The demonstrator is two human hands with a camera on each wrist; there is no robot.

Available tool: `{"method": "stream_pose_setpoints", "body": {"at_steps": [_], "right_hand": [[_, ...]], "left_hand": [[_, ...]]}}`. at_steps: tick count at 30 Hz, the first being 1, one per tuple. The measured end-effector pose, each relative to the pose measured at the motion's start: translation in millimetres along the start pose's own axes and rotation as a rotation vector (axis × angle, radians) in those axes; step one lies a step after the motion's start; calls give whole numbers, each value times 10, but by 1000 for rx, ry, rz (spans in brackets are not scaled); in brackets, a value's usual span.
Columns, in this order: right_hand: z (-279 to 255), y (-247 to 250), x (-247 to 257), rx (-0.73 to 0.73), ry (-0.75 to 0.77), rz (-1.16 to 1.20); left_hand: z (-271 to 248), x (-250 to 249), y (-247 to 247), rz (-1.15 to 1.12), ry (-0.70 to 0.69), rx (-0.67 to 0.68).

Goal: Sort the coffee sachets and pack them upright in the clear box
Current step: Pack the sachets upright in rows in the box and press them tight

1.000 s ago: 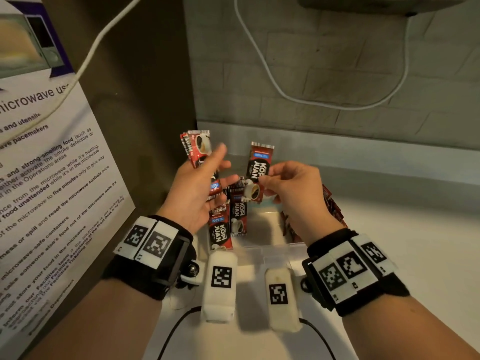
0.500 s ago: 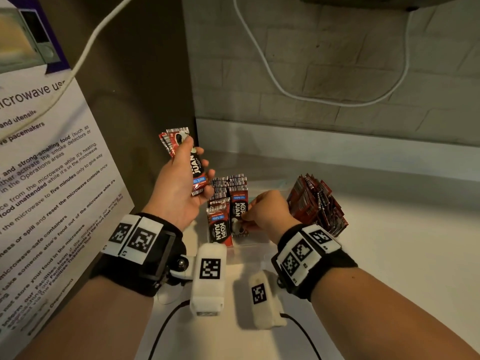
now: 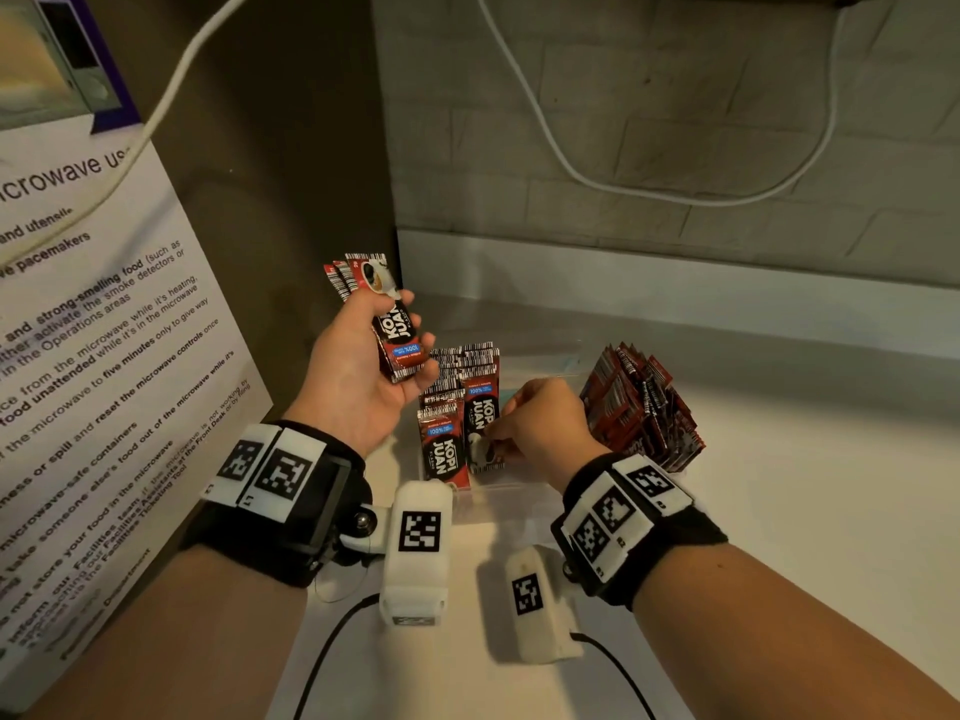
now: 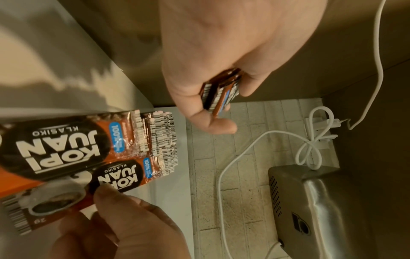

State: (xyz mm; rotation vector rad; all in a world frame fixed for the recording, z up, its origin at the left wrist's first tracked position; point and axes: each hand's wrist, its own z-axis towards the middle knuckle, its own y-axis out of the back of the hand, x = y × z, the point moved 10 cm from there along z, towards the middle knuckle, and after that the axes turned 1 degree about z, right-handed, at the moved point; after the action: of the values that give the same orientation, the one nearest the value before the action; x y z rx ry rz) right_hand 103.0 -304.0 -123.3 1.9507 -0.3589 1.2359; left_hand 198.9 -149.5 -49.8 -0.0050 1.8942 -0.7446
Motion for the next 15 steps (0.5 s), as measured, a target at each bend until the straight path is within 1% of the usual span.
{"method": "stream_pose_setpoints", "body": {"at_steps": [3, 5, 6, 8, 10, 13, 15], "right_hand": [[-70, 160, 115, -68, 49, -28], [-157, 322, 288, -133, 134, 98], [-210, 395, 395, -142, 185, 177], [-323, 459, 593, -80, 243, 323], [-423, 445, 759, 37, 255, 414], [-508, 391, 898, 157, 284, 350], [-536, 365, 912, 185, 294, 270]], "left_hand": [[-25, -2, -29, 13, -8, 17], [-35, 1, -53, 41, -15, 39], [-41, 9, -67, 65, -17, 47], [-53, 38, -94, 116, -15, 55], [-78, 82, -156, 145, -4, 75], [-137, 159, -287, 191, 8, 132], [-171, 190, -341, 208, 13, 157]]}}
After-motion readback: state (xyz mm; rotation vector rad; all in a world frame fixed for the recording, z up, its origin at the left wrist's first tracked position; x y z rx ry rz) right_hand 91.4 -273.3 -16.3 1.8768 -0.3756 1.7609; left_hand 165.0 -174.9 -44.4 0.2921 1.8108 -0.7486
